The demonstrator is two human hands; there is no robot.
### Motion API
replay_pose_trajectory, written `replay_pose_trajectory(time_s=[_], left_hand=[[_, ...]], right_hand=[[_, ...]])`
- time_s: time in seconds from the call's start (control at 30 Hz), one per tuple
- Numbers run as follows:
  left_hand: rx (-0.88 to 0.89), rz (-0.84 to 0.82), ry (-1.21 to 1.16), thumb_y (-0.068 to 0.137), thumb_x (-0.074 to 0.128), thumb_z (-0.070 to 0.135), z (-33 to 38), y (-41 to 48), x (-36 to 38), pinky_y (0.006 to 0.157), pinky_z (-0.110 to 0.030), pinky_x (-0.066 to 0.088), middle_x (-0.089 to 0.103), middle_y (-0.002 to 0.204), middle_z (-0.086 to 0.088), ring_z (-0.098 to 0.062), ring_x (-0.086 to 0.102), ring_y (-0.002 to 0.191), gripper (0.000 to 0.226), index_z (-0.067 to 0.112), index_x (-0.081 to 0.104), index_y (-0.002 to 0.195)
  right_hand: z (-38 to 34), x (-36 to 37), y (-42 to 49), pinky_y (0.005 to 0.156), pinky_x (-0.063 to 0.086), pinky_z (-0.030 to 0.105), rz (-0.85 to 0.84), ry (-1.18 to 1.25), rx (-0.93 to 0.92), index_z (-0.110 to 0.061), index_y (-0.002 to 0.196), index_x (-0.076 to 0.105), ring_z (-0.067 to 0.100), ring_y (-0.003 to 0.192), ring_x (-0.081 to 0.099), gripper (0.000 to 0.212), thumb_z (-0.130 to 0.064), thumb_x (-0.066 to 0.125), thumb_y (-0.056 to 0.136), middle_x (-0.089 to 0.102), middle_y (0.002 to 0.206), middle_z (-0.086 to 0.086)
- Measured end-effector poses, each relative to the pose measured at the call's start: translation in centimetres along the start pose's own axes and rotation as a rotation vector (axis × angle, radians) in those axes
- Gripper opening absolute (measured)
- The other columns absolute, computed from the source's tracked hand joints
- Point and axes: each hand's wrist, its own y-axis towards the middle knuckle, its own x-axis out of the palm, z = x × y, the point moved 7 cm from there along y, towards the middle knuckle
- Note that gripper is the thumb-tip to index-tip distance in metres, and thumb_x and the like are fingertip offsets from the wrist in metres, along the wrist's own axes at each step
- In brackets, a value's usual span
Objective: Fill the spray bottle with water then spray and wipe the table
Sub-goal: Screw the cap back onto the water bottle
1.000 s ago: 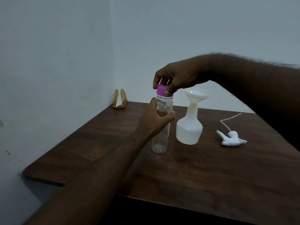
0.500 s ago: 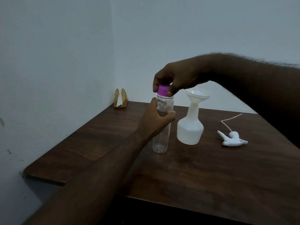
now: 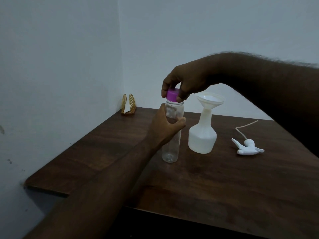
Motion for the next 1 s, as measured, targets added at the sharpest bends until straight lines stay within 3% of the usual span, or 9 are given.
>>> replay_pose_trajectory(time_s=[0.27,0.37,0.43,0.5,0.6,0.67,0.77,0.87,1.0], left_hand=[[-0.010,0.024,0.018,0.084,0.072,0.024,0.2,-0.3,0.0,0.071,-0.011,0.046,0.055,0.097,0.014,-0.005,0.058,0.089,0.042,0.024,0.045,0.117],[-0.008,0.019,0.024,0.085,0.071,0.025,0.4,-0.3,0.1,0.071,-0.010,0.046,0.057,0.104,0.007,-0.005,0.058,0.090,0.043,0.023,0.044,0.119],[-0.008,0.020,0.013,0.085,0.071,0.024,0.4,-0.4,0.1,0.071,-0.011,0.047,0.058,0.104,0.006,-0.006,0.060,0.091,0.042,0.025,0.044,0.117],[0.003,0.027,0.008,0.085,0.071,0.024,0.6,-0.6,0.1,0.072,-0.012,0.049,0.060,0.105,0.006,-0.006,0.061,0.092,0.042,0.023,0.046,0.119],[0.019,0.044,0.004,0.084,0.071,0.024,0.7,-0.8,-0.1,0.070,-0.009,0.050,0.062,0.103,0.007,-0.004,0.062,0.091,0.042,0.019,0.049,0.119],[0.009,0.049,-0.009,0.083,0.072,0.024,0.5,-0.8,-0.3,0.070,-0.011,0.051,0.062,0.101,0.005,-0.007,0.062,0.090,0.041,0.019,0.050,0.118],[0.001,0.034,-0.004,0.084,0.071,0.024,0.3,-0.6,-0.3,0.067,-0.006,0.048,0.058,0.099,0.010,-0.004,0.060,0.090,0.039,0.025,0.046,0.115],[0.002,0.018,0.001,0.084,0.070,0.024,0.5,-0.4,-0.3,0.065,-0.005,0.046,0.057,0.099,0.011,-0.004,0.059,0.090,0.040,0.026,0.045,0.115],[-0.012,-0.023,-0.014,0.085,0.070,0.023,0.2,-0.3,-0.2,0.066,-0.002,0.044,0.055,0.099,0.016,0.000,0.058,0.090,0.042,0.026,0.044,0.118]], right_hand=[[-0.1,0.5,0.5,0.074,0.056,0.028,0.038,-0.097,0.097,-0.011,0.124,0.058,0.016,0.067,0.071,0.033,-0.030,0.060,0.097,0.067,0.102,0.006],[0.1,0.5,0.3,0.067,0.050,0.025,0.070,-0.178,0.189,-0.003,0.098,0.060,0.019,0.066,0.073,0.046,-0.047,0.048,0.099,0.074,0.070,0.006],[0.0,0.8,0.1,0.062,0.049,0.026,0.116,-0.260,0.244,-0.003,0.076,0.056,0.021,0.055,0.070,0.059,-0.055,0.042,0.099,0.063,0.042,0.003],[-0.1,0.8,-0.1,0.052,0.044,0.024,0.216,-0.375,0.258,-0.007,0.064,0.055,0.016,0.038,0.058,0.067,-0.065,0.042,0.094,0.056,0.039,0.001],[0.2,0.9,-0.2,0.050,0.040,0.024,0.263,-0.392,0.287,-0.008,0.064,0.054,0.014,0.043,0.055,0.077,-0.079,0.034,0.086,0.057,0.051,0.004],[0.7,1.2,0.2,0.050,0.046,0.026,0.182,-0.202,0.275,-0.003,0.079,0.059,0.019,0.050,0.062,0.077,-0.075,0.036,0.089,0.064,0.065,0.012],[0.9,0.8,0.6,0.054,0.050,0.025,0.119,-0.039,0.152,-0.006,0.108,0.062,0.015,0.058,0.063,0.048,-0.051,0.057,0.094,0.066,0.086,0.008],[0.5,0.5,0.2,0.062,0.050,0.022,0.064,-0.008,0.057,-0.015,0.119,0.062,0.010,0.072,0.061,0.030,-0.029,0.066,0.093,0.060,0.099,-0.002],[-0.1,0.1,0.0,0.061,0.043,0.018,0.006,0.006,0.010,-0.019,0.118,0.063,0.007,0.078,0.054,0.028,-0.006,0.064,0.092,0.057,0.098,-0.007]])
